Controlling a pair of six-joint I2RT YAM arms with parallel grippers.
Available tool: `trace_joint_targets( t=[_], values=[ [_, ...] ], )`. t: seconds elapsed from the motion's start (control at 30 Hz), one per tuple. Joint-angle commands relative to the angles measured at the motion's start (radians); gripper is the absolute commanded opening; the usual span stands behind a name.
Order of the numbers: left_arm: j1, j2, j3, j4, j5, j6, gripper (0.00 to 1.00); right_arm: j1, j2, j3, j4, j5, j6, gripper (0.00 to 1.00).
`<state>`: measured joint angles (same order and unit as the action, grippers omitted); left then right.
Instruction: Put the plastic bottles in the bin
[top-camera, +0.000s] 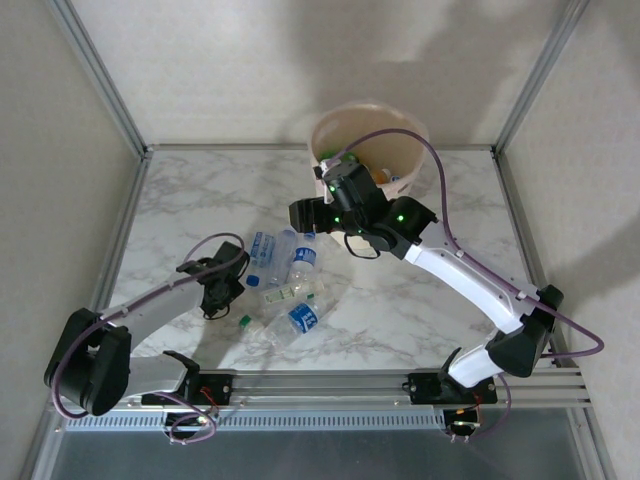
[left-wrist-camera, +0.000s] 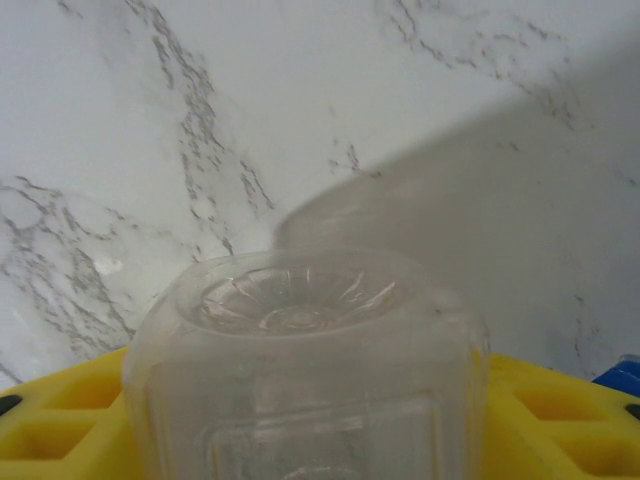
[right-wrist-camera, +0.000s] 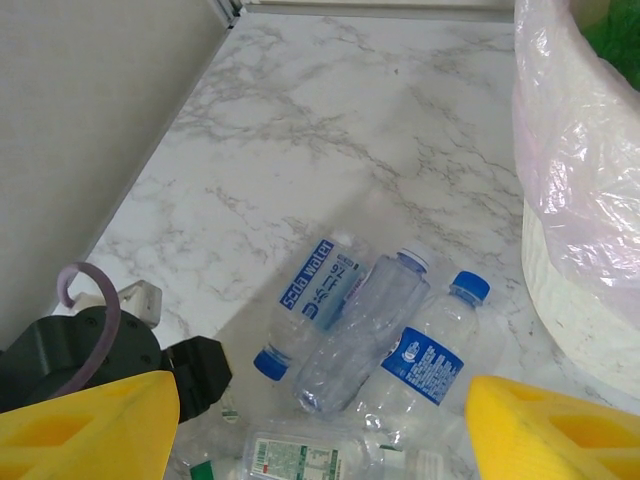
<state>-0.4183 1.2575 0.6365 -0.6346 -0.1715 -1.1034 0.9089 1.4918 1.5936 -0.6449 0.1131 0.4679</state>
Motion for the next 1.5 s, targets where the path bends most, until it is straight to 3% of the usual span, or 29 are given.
trace_joint_targets(
  t=[0.0,0.2,0.4,0.67,0.8,0.97,1.47],
  values=[
    [-0.003,-0.036,0.079,-0.084,-0.079,0.019,0.52,0.011,-0.03,-0.014,0.028,-0.009,0.009,0.76],
    [-0.002,-0.056,0.289,-0.197,-0.102,0.076,0.48,0.011,-0.034,0.001,0.026,-0.036,-0.01,0.76],
    [0.004,-0.024,0.583,-0.247,-0.071,0.155,0.47,0.009,-0.068,-0.007,0.07,-0.16,-0.041,0.78],
    [0.004,0.02,0.781,-0.01,0.219,0.212,0.46,-0.05,-0.081,0.002,0.033,-0.278,-0.027,0.85],
    [0.002,0.032,0.787,0.099,0.339,0.201,0.46,-0.076,-0.061,-0.006,0.009,-0.386,0.0,0.87],
    [0.001,0.033,0.756,0.206,0.401,0.164,0.47,-0.076,-0.082,-0.088,0.089,-0.501,0.046,0.87],
    [-0.014,0.028,0.681,0.38,0.582,0.099,0.44,-0.081,-0.072,-0.107,0.135,-0.484,0.101,0.69]
  ],
)
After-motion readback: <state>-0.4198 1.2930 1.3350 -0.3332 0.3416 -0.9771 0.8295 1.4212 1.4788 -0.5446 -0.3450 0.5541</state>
